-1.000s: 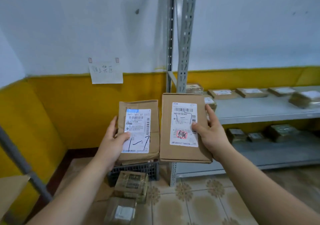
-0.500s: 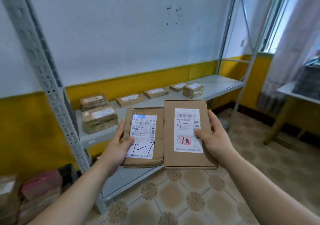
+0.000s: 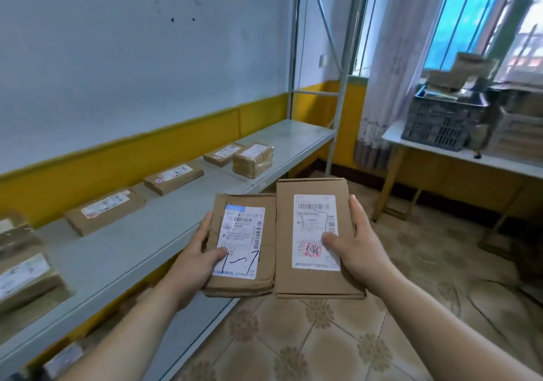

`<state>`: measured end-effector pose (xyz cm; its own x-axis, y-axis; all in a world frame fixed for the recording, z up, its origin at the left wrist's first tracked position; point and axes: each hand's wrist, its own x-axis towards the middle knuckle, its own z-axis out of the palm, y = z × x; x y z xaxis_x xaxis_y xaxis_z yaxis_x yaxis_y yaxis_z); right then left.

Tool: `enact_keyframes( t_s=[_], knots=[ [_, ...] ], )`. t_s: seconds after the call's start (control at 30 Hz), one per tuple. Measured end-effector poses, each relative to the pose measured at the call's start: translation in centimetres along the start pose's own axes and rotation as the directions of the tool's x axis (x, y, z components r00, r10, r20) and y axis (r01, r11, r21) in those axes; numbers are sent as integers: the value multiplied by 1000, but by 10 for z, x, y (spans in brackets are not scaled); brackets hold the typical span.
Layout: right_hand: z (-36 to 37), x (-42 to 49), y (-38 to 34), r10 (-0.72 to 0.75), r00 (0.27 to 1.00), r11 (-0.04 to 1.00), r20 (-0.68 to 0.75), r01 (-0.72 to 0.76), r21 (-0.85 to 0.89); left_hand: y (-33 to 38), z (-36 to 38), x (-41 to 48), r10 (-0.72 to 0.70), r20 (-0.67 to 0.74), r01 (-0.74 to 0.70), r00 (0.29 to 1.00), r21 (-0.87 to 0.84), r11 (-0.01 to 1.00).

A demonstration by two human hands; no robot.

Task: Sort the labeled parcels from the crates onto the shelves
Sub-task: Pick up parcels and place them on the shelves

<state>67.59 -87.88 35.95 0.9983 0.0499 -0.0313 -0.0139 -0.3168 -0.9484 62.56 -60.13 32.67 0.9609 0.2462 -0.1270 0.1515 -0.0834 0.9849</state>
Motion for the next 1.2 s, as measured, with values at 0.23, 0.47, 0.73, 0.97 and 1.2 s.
enact_keyframes(
  t_s=[0.23,0.47,0.73,0.97,1.2],
  knots=[
    [-65,80,29,130,979,989,-159,-116,92,21,91,117,-24,199,6,980,90,996],
    [-152,189,78,166,961,985,-220,-149,91,35,213,213,-41,207,20,977,103,995],
    [-225,314,90,160,980,987,-118,-158,27,54,303,301,-97,120,79,988,150,986],
    [-228,435,111,184,982,982,-31,-185,-40,35,330,392,-195,40,189,980,126,974],
    [-217,571,137,241,970,960,20,-236,-150,0,357,517,-283,23,281,959,52,958]
  ],
)
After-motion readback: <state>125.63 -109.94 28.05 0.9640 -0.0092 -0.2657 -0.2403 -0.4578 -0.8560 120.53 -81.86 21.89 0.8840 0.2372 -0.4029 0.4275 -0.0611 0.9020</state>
